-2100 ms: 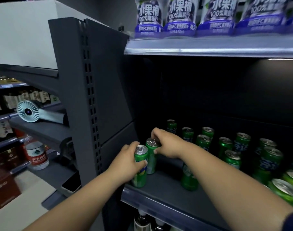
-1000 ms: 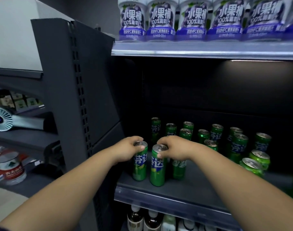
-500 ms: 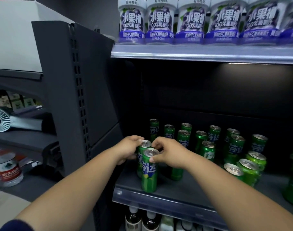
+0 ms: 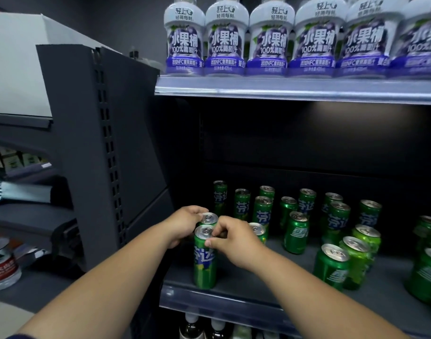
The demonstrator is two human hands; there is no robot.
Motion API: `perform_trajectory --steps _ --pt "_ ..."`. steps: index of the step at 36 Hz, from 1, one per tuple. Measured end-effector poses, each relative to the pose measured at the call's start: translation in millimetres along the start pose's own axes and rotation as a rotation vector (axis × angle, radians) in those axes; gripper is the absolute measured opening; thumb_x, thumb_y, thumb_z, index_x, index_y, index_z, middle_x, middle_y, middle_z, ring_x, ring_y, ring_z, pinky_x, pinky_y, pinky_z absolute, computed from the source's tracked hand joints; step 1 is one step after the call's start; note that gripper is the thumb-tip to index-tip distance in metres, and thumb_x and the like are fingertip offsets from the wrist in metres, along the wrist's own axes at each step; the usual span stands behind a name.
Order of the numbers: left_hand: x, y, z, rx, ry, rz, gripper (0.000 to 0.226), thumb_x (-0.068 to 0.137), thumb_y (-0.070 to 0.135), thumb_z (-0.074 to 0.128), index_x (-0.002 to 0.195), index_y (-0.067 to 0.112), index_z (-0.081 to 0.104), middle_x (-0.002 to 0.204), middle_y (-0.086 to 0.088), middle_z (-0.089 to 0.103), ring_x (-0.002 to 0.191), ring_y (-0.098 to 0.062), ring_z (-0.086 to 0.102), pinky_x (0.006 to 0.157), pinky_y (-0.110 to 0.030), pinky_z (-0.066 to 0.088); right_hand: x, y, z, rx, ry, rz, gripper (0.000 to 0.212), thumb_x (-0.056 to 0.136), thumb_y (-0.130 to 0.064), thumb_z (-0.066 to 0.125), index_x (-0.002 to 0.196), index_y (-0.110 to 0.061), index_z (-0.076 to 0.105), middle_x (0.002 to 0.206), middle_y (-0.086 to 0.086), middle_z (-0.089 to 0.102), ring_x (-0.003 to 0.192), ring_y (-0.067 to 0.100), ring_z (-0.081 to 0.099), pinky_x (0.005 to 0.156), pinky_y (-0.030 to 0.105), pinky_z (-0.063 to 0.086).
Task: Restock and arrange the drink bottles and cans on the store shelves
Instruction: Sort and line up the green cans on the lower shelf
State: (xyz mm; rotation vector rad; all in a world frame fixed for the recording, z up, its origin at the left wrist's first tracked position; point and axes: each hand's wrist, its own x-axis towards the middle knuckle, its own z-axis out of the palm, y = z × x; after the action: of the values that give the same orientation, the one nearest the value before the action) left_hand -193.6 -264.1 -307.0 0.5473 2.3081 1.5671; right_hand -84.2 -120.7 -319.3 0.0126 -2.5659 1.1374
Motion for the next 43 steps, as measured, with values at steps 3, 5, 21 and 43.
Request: perform_trajectory --steps 3,5,21,43 --pt "0.2 0.3 -0.4 0.029 0.003 -0.001 0.023 0.103 0.018 0.047 0.108 0.024 0.069 0.107 -0.002 0.073 0.104 -0.021 0.067 0.094 -0.038 0.053 -1.5 0.2 -3.2 0.0 -0.009 0.007 0.03 0.074 -0.031 0.087 0.075 -0.024 0.058 0.081 -0.006 0.066 0.075 0.009 0.056 0.075 0.038 0.052" --pt "0.1 3.0 1.1 0.081 0.005 0.008 0.022 0.102 0.018 0.049 0.109 0.021 0.069 0.104 -0.002 0.073 0.1 -0.019 0.067 0.09 -0.034 0.053 -2.7 -0.5 -5.9 -0.01 -0.019 0.014 0.031 0.074 -0.033 0.088 0.08 -0.023 0.059 0.085 -0.005 0.067 0.077 0.009 0.057 0.075 0.036 0.052" --pt "6.6 17.1 3.0 0.298 0.069 -0.06 0.027 0.096 0.005 0.042 0.087 0.015 0.065 0.08 -0.009 0.064 0.069 -0.02 0.055 0.055 -0.026 0.042 -3.2 11.0 -66.6 -0.166 -0.029 0.042 0.029 0.079 -0.04 0.083 0.099 -0.03 0.065 0.107 -0.005 0.065 0.094 0.015 0.065 0.083 0.039 0.058" --pt "-15.1 91.3 120.5 0.544 0.259 0.29 0.025 0.085 0.011 0.057 0.105 0.024 0.062 0.098 0.005 0.065 0.092 -0.017 0.061 0.082 -0.03 0.05 7.2 61.3 -172.3 -0.24 -0.127 0.03 0.063 0.068 -0.026 0.089 0.119 -0.031 0.053 0.114 -0.004 0.062 0.095 0.016 0.064 0.081 0.036 0.057"
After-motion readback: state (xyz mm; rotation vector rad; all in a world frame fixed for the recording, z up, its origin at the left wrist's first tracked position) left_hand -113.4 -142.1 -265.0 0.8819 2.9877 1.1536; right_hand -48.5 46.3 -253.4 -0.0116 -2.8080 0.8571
